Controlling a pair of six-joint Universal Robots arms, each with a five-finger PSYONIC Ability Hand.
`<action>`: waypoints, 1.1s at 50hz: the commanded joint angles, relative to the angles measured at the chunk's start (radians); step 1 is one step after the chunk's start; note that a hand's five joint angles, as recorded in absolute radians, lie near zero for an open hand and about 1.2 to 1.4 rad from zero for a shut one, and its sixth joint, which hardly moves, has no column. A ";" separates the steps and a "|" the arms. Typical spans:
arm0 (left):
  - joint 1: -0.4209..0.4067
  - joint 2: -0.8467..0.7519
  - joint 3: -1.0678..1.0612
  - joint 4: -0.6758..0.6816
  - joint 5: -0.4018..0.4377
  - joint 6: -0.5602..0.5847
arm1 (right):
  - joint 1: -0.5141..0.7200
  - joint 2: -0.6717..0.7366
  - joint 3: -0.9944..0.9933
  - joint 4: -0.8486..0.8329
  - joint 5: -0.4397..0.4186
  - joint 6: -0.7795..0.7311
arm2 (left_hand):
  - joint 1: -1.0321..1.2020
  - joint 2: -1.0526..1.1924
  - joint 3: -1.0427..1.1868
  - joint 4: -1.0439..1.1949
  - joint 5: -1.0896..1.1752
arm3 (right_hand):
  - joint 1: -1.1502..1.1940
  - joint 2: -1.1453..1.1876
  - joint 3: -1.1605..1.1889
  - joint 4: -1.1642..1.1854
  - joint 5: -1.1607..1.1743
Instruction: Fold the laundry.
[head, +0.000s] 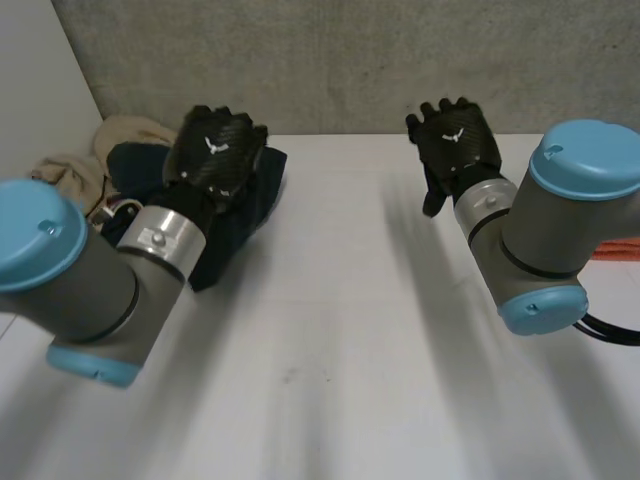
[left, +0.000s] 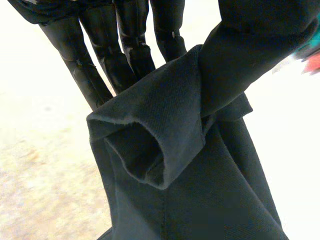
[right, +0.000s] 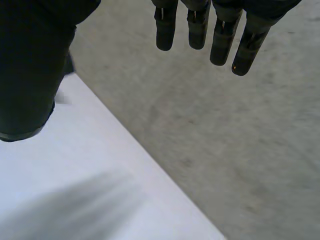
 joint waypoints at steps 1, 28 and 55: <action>-0.098 0.150 -0.097 -0.157 0.036 -0.014 | -0.008 0.006 -0.073 0.058 -0.255 0.049 | 0.267 0.194 0.199 0.196 0.228 | -0.055 -0.078 -0.087 -0.091 -0.100; -0.242 0.549 -0.232 -0.306 0.059 -0.248 | 0.190 0.285 -0.167 0.143 -0.525 -0.115 | 0.267 0.194 0.199 0.196 0.228 | -0.055 -0.078 -0.087 -0.091 -0.100; 0.020 0.357 -0.171 -0.181 0.064 -0.244 | -0.022 -0.233 0.129 0.550 -0.199 -0.152 | 0.267 0.194 0.199 0.196 0.228 | 1.167 1.144 1.135 1.131 1.122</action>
